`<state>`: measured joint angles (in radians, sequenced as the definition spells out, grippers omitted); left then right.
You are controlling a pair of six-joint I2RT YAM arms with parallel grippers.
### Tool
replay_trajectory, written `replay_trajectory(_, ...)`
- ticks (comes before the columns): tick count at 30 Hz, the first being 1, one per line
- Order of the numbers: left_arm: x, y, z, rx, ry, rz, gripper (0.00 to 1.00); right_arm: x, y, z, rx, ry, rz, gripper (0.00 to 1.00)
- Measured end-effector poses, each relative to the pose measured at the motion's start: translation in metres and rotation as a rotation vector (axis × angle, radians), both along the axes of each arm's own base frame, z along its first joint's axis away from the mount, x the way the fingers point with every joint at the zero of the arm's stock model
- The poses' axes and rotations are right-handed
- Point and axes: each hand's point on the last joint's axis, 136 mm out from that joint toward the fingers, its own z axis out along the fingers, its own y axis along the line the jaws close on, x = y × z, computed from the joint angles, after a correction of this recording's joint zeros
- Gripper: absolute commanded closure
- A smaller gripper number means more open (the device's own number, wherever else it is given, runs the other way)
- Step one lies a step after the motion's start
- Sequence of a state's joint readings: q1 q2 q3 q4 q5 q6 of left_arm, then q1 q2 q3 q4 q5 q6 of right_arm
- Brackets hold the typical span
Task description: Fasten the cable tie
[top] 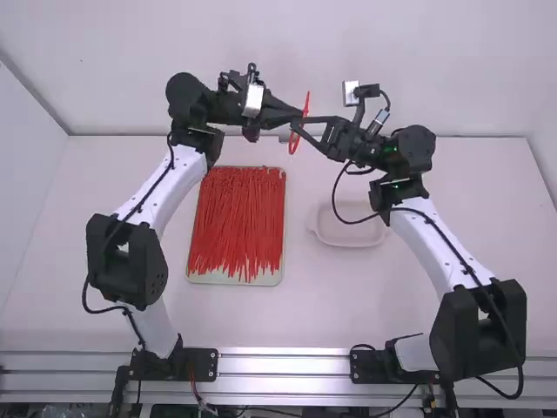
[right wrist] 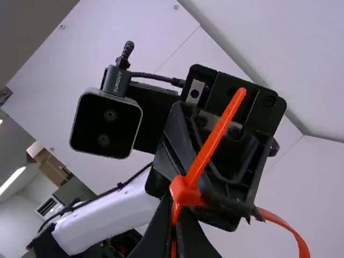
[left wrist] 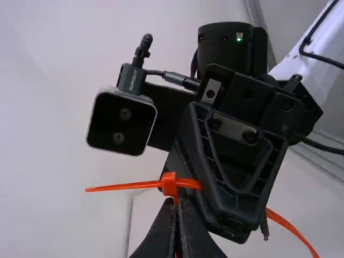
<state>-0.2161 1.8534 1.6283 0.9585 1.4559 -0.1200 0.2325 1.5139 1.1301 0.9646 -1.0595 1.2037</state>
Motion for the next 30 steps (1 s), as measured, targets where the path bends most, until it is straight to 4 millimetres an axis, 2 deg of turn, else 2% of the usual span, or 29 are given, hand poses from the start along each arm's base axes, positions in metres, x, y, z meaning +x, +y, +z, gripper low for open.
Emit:
replay_trajectory(1,-0.001,0.000,0.000,-0.002,0.000,0.000,0.98,-0.001,0.000,0.000,-0.002,-0.001,0.004,0.98)
replay_trajectory(2,-0.002,0.001,0.000,-0.005,0.004,-0.003,0.98,-0.002,0.001,-0.001,-0.006,0.002,0.013,0.88)
replay_trajectory(5,-0.002,0.005,0.001,-0.004,0.021,0.002,0.98,-0.003,0.001,-0.002,-0.011,0.004,0.021,0.80)
replay_trajectory(7,-0.002,0.011,0.001,0.005,0.039,0.004,0.98,-0.004,0.001,-0.002,-0.013,0.005,0.024,0.66)
replay_trajectory(13,-0.005,0.021,-0.002,0.048,0.110,-0.014,0.98,-0.003,0.000,-0.002,-0.016,0.004,0.025,0.43)
replay_trajectory(14,-0.006,0.021,-0.004,0.058,0.129,-0.022,0.98,-0.002,-0.002,-0.002,-0.015,0.004,0.021,0.34)
replay_trajectory(16,-0.007,0.021,-0.005,0.068,0.154,-0.029,0.98,-0.001,-0.003,-0.001,-0.013,0.005,0.017,0.02)
replay_trajectory(24,-0.011,0.021,-0.019,0.087,0.229,-0.042,0.98,0.003,-0.005,0.004,0.010,0.041,-0.003,0.02)
replay_trajectory(29,-0.018,0.021,-0.024,0.083,0.205,-0.046,0.98,0.004,-0.005,0.005,0.014,0.046,-0.008,0.01)
replay_trajectory(30,-0.021,0.020,-0.026,0.082,0.198,-0.049,0.98,0.004,-0.005,0.005,0.014,0.046,-0.008,0.08)
